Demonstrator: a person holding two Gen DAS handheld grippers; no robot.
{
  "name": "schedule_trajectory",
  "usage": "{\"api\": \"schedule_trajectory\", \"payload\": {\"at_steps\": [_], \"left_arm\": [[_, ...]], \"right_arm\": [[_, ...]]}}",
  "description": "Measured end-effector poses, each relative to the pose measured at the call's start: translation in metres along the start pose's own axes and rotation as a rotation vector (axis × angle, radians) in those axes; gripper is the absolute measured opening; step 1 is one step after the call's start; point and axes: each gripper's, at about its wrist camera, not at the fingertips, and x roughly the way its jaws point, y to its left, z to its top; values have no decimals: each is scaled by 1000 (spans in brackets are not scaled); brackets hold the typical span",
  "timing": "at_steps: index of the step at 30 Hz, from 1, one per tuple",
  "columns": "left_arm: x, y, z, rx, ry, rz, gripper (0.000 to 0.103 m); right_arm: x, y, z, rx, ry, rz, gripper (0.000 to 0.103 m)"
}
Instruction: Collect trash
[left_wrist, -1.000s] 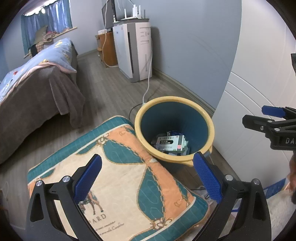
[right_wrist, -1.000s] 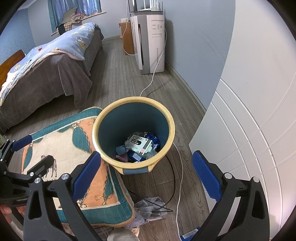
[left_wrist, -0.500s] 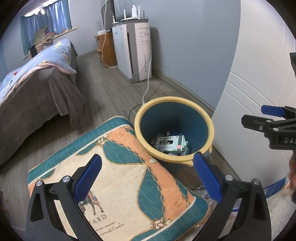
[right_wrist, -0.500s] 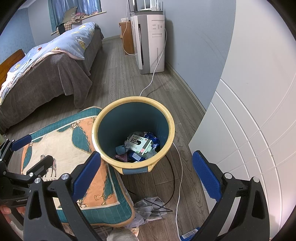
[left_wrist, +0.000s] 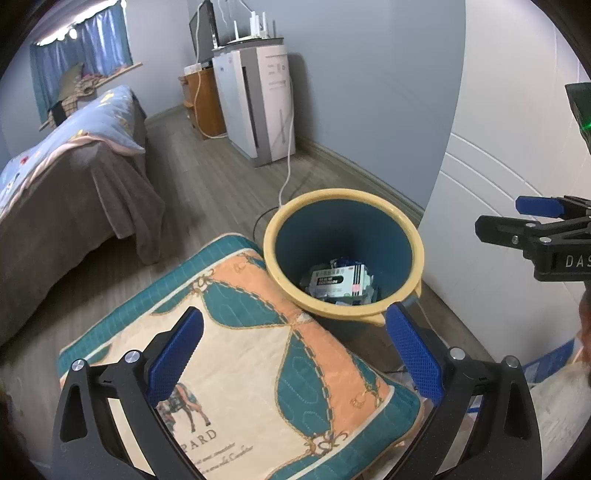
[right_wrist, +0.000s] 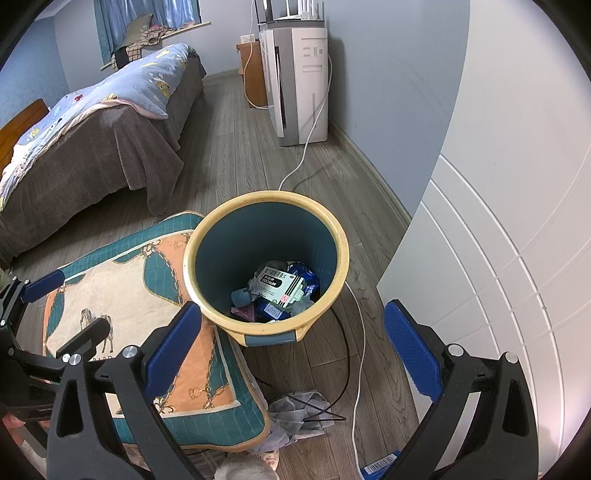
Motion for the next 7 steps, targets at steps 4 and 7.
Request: {"api": "schedule_trajectory", "payload": {"at_steps": [4, 7], "left_arm": [[-1, 2, 1, -6, 6, 3, 98], [-2, 3, 1, -6, 7, 12, 98]], "right_arm": [[-1, 2, 0, 1, 0, -1, 97], [-1, 1, 0, 7, 0, -3, 97]]}}
